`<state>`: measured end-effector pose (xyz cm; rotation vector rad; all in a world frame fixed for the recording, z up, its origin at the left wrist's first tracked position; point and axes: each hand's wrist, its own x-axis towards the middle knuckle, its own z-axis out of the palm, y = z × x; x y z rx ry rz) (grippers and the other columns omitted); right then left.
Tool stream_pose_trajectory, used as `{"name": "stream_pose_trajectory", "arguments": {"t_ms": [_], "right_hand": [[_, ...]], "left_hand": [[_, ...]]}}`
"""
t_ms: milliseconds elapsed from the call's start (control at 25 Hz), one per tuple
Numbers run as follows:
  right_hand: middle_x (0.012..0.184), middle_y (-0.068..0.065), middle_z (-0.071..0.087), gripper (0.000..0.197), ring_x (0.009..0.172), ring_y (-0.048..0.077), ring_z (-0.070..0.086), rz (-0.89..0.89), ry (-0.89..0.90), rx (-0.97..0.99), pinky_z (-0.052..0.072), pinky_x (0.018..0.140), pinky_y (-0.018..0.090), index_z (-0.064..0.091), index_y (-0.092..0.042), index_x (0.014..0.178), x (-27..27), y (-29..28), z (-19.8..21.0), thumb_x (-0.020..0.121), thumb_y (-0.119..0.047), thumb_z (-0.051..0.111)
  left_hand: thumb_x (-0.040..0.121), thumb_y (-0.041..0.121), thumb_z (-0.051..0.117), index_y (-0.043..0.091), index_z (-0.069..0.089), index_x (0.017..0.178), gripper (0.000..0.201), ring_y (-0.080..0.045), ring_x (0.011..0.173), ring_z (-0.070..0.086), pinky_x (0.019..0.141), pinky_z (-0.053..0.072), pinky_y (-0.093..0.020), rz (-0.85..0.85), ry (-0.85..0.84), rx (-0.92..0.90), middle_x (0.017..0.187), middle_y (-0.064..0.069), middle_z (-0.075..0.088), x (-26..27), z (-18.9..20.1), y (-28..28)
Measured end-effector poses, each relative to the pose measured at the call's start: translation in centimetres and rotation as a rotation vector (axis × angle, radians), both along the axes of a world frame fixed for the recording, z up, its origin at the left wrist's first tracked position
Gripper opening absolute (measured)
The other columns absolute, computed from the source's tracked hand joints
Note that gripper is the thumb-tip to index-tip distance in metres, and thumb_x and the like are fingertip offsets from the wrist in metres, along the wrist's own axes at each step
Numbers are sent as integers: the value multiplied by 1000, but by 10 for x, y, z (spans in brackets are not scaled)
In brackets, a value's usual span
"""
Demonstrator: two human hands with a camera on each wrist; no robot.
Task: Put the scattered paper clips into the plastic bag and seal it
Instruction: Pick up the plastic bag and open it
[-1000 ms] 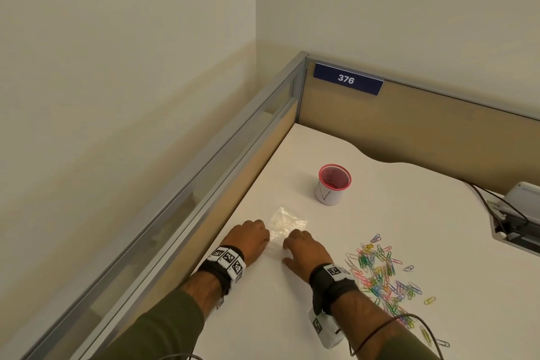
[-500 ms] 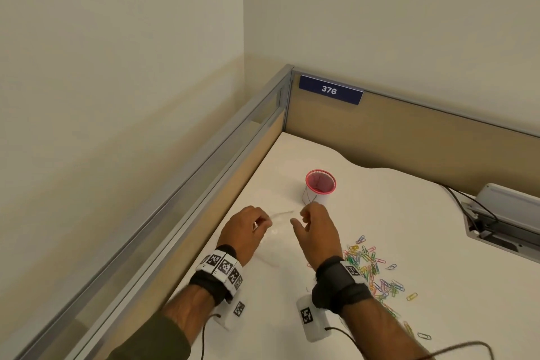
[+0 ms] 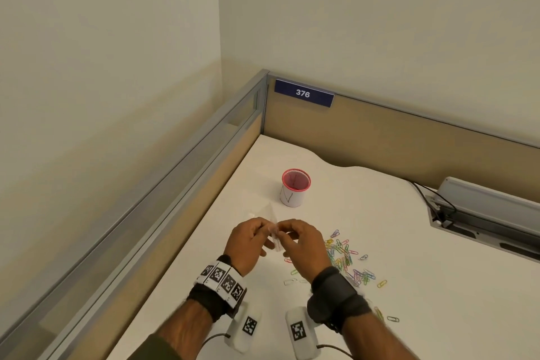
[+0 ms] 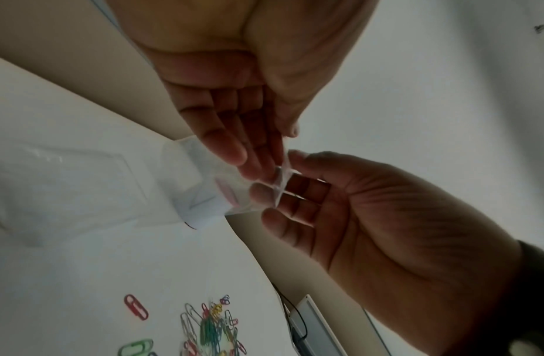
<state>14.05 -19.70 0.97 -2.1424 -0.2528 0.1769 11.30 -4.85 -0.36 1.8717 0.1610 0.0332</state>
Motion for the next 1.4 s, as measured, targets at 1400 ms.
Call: {"name": "stream_pose_trajectory", "arguments": {"t_ms": [1400], "right_hand": [[87,-1,64,17,78,14,60,87,-80,-77,52,70,23,65,-19,92,-5,-9,4,86,-35,66]], "left_hand": [[97,15,59,8,68,96,11,-25,73,74,66,63,-33,184,10,-160,84,-10,74,-7,-6,-18]]}}
